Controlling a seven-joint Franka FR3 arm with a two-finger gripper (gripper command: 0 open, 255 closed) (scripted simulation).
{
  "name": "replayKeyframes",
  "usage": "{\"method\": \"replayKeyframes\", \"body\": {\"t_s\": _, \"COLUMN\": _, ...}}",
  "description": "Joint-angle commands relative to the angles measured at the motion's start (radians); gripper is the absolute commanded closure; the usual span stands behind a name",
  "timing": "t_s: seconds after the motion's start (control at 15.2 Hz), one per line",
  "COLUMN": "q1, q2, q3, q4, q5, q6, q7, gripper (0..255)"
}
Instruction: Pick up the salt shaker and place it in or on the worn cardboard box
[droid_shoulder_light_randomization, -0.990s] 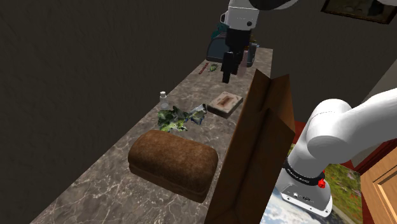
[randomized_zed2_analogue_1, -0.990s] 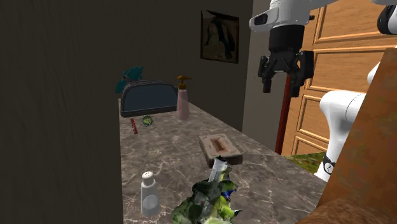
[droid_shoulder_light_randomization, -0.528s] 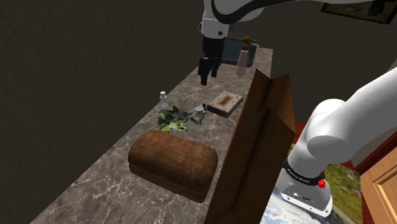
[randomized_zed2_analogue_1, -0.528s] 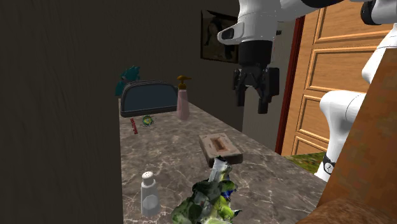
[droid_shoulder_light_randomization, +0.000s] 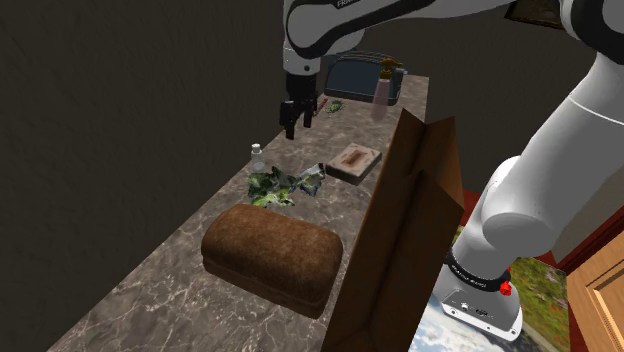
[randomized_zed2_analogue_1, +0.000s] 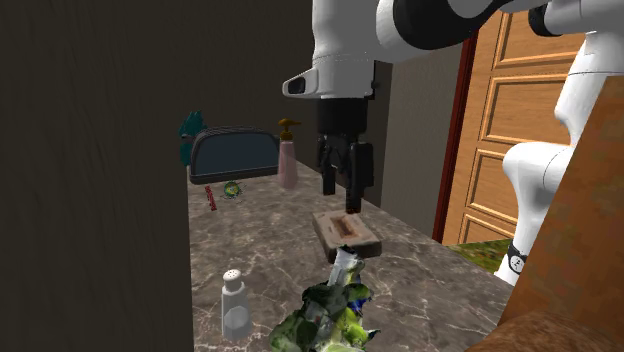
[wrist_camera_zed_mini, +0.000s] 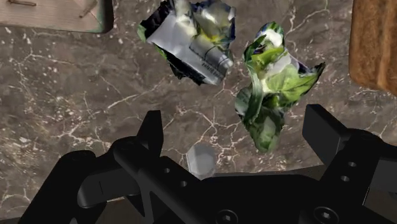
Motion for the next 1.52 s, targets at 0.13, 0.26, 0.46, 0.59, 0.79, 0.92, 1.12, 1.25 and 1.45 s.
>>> {"method": "replayKeyframes", "body": {"t_s": 0.13, "q1": 0.0, "q2": 0.169, "q3": 0.002, "q4": 0.14, "q5": -0.009, "q6": 0.028, "q7": 0.005, "gripper": 0}}
{"method": "replayKeyframes", "body": {"t_s": 0.26, "q1": 0.002, "q2": 0.249, "q3": 0.002, "q4": 0.214, "q5": -0.013, "q6": 0.033, "q7": 0.009, "gripper": 0}}
{"method": "replayKeyframes", "body": {"t_s": 0.46, "q1": 0.005, "q2": 0.372, "q3": 0.002, "q4": 0.337, "q5": -0.02, "q6": 0.031, "q7": 0.016, "gripper": 0}}
{"method": "replayKeyframes", "body": {"t_s": 0.59, "q1": 0.008, "q2": 0.456, "q3": 0.002, "q4": 0.429, "q5": -0.025, "q6": 0.023, "q7": 0.02, "gripper": 0}}
{"method": "replayKeyframes", "body": {"t_s": 0.79, "q1": 0.013, "q2": 0.588, "q3": 0.001, "q4": 0.585, "q5": -0.032, "q6": -0.003, "q7": 0.026, "gripper": 0}}
{"method": "replayKeyframes", "body": {"t_s": 0.92, "q1": 0.014, "q2": 0.612, "q3": 0.0, "q4": 0.602, "q5": -0.033, "q6": 0.004, "q7": 0.027, "gripper": 0}}
{"method": "replayKeyframes", "body": {"t_s": 1.12, "q1": 0.016, "q2": 0.623, "q3": 0.001, "q4": 0.579, "q5": -0.033, "q6": 0.039, "q7": 0.026, "gripper": 0}}
{"method": "replayKeyframes", "body": {"t_s": 1.25, "q1": 0.017, "q2": 0.632, "q3": 0.001, "q4": 0.566, "q5": -0.033, "q6": 0.061, "q7": 0.026, "gripper": 0}}
{"method": "replayKeyframes", "body": {"t_s": 1.45, "q1": 0.017, "q2": 0.639, "q3": 0.001, "q4": 0.556, "q5": -0.033, "q6": 0.078, "q7": 0.026, "gripper": 0}}
